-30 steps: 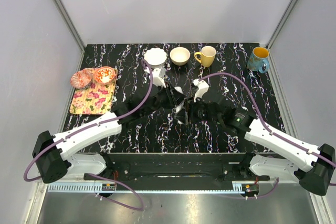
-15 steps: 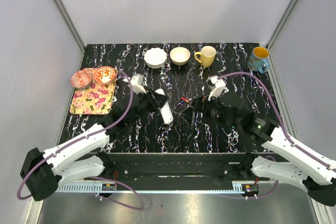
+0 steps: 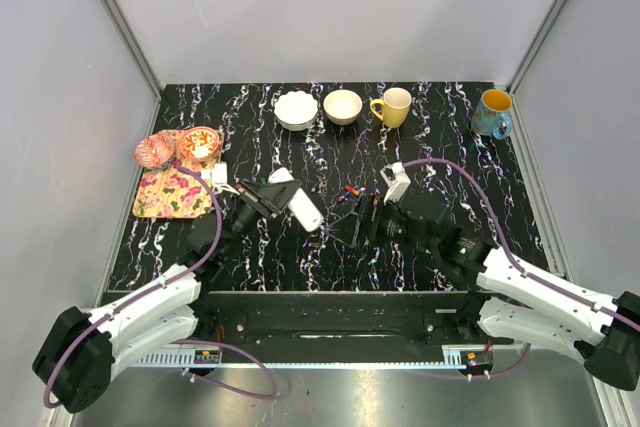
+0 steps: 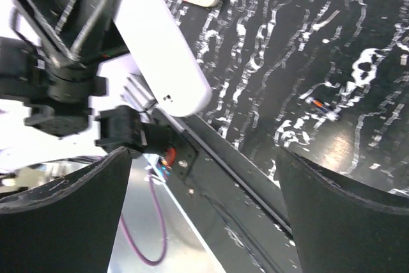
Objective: Load the batteries into the remote control
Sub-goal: Remove the battery cover from the remote control.
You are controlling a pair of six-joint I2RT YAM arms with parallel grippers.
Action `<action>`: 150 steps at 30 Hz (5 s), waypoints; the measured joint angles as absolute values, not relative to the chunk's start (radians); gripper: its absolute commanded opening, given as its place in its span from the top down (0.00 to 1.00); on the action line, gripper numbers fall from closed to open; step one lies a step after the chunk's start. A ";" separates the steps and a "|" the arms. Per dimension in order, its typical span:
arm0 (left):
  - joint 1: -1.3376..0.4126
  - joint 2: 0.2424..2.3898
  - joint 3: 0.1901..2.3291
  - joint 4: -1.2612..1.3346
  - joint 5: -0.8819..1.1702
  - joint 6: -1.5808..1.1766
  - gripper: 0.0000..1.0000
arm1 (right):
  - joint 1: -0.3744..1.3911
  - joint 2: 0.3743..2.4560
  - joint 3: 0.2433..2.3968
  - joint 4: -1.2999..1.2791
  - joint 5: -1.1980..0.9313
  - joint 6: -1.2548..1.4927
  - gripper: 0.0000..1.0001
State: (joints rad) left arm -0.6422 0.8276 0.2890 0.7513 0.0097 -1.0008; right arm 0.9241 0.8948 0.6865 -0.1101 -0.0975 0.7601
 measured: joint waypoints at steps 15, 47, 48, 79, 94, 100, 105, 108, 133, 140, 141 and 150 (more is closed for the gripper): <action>-0.786 0.797 0.252 0.798 -0.247 -0.815 1.00 | 0.924 1.023 0.600 0.344 -0.097 1.060 0.16; -0.829 0.785 0.252 0.798 -0.421 -0.698 1.00 | 0.924 1.211 0.587 0.538 -0.145 1.233 0.25; -0.830 0.785 0.252 0.802 -0.421 -0.695 1.00 | 0.924 1.211 0.587 0.539 -0.145 1.233 0.25; -0.860 0.785 0.251 0.804 -0.433 -0.636 1.00 | 0.924 1.211 0.587 0.541 -0.144 1.228 0.25; -0.871 0.789 0.225 0.817 -0.433 -0.634 1.00 | 0.916 1.225 0.585 0.542 -0.148 1.225 0.27; -0.873 0.829 0.223 0.846 -0.430 -0.645 1.00 | 0.910 1.227 0.572 0.542 -0.149 1.223 0.39; -0.874 0.893 0.218 0.904 -0.430 -0.672 1.00 | 0.902 1.227 0.557 0.530 -0.149 1.212 0.43; -0.874 0.935 0.212 0.947 -0.432 -0.688 1.00 | 0.896 1.226 0.549 0.524 -0.149 1.205 0.43; -0.895 1.253 0.206 1.174 -0.396 -0.751 1.00 | 0.816 1.212 0.418 0.538 -0.162 1.189 0.41; -0.895 1.260 0.207 1.190 -0.406 -0.730 1.00 | 0.815 1.188 0.418 0.530 -0.178 1.183 0.38; -0.895 1.260 0.207 1.194 -0.407 -0.725 1.00 | 0.815 1.177 0.418 0.530 -0.178 1.182 0.38; -0.896 1.279 0.210 1.229 -0.407 -0.715 1.00 | 0.814 1.181 0.418 0.541 -0.196 1.182 0.38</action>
